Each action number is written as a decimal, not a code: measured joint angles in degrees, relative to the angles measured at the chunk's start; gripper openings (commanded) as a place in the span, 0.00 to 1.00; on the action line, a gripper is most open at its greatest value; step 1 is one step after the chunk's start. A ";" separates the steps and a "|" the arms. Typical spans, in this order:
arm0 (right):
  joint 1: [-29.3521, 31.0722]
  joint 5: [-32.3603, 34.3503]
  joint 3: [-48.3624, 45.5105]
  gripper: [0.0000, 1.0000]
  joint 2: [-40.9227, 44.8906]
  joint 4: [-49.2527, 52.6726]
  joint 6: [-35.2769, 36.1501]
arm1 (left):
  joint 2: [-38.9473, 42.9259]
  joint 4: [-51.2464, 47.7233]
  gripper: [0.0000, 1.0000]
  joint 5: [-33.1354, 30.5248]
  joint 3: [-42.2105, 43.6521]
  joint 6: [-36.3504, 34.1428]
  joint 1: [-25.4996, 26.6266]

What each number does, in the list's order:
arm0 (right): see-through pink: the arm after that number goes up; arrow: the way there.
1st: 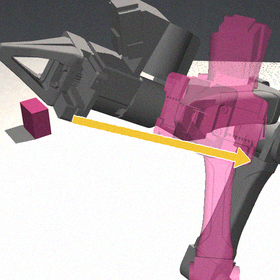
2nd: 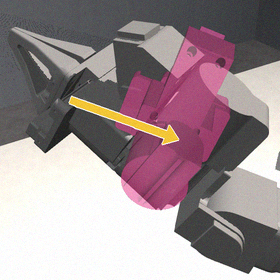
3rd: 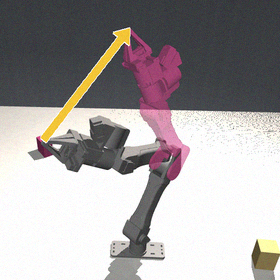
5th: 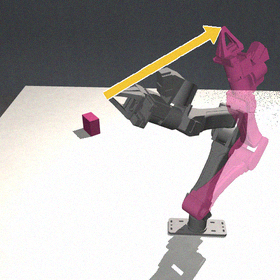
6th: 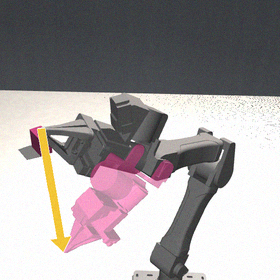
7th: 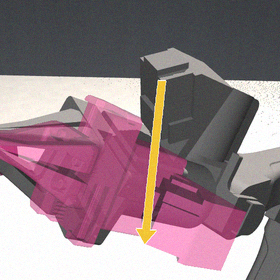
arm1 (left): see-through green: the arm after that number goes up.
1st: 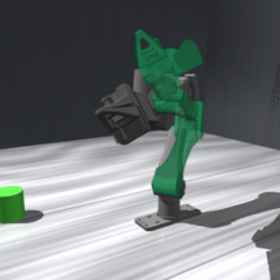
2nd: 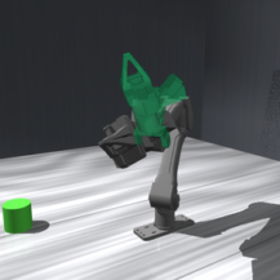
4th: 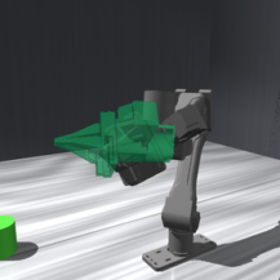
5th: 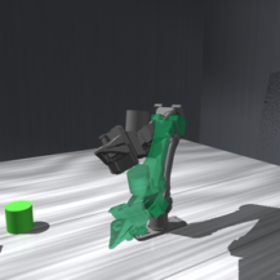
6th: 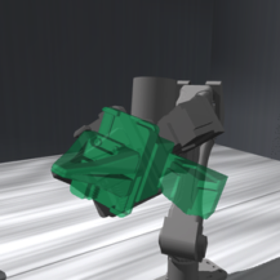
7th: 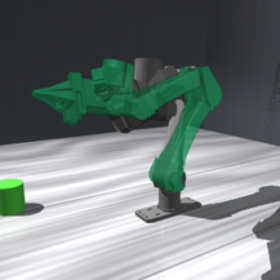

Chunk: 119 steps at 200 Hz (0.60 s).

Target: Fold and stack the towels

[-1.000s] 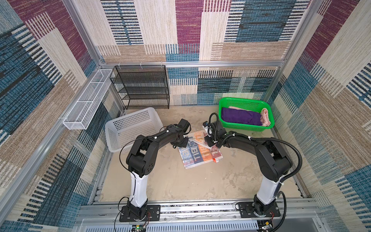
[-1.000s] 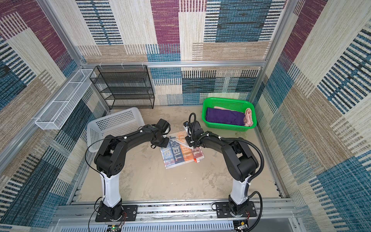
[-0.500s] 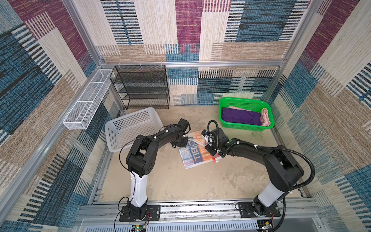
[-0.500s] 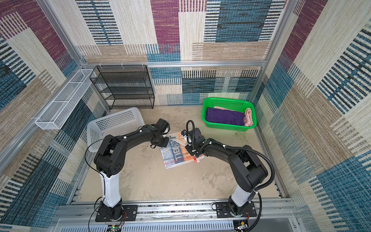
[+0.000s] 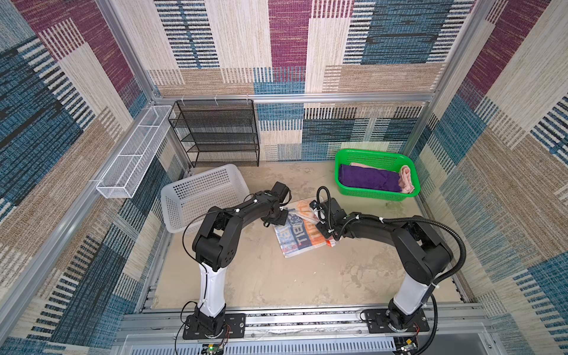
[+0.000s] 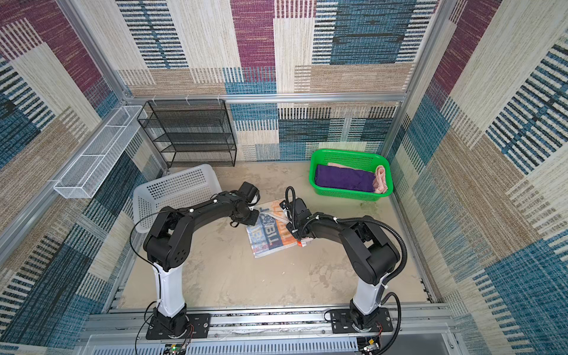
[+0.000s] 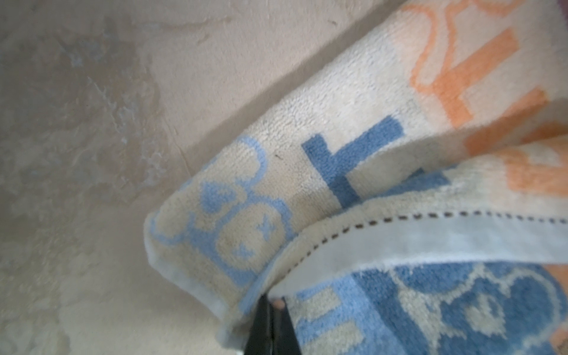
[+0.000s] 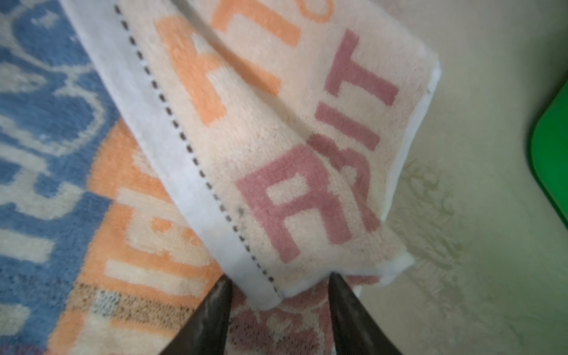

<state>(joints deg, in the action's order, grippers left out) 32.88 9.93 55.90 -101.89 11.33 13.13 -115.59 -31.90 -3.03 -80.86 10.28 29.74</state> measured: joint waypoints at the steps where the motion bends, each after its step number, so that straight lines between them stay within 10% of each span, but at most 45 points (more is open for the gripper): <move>1: 0.00 0.04 0.00 0.50 -0.02 0.00 0.02 | 0.00 0.02 0.00 0.00 0.00 0.00 0.00; 119: -0.02 0.59 3.17 0.33 -1.81 -2.01 0.28 | 0.04 0.50 0.00 0.35 0.17 -0.02 0.00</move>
<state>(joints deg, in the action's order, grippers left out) 32.86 10.52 59.07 -103.70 9.32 13.41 -115.55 -31.40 -2.68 -80.68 10.26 29.74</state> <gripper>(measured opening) 0.355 0.055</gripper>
